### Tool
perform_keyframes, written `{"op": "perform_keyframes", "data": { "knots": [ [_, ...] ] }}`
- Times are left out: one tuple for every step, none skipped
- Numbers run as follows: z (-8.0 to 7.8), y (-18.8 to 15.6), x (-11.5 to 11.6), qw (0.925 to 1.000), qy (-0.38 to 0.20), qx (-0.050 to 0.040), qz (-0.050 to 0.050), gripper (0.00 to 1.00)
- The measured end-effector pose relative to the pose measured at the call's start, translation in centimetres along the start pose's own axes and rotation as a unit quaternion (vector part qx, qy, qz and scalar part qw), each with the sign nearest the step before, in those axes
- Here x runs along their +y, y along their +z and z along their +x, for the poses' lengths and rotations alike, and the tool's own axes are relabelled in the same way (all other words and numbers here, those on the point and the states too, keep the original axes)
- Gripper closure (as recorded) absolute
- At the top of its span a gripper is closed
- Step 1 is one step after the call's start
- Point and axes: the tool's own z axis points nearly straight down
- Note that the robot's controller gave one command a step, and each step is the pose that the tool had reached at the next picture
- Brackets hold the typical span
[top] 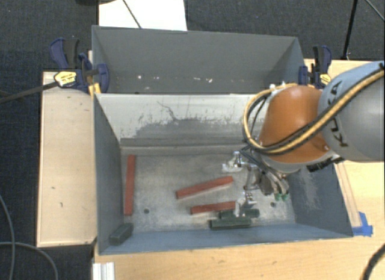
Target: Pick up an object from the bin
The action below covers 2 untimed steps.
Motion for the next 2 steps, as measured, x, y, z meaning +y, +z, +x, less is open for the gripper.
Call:
{"op": "perform_keyframes", "data": {
  "knots": [
    [-0.1, -0.2, -0.1, 1.0000, 0.000, -0.0022, 0.001, 0.00],
    [-1.0, 6.1, 1.3, 0.9992, -0.040, -0.0028, 0.001, 1.00]
  ]
}}
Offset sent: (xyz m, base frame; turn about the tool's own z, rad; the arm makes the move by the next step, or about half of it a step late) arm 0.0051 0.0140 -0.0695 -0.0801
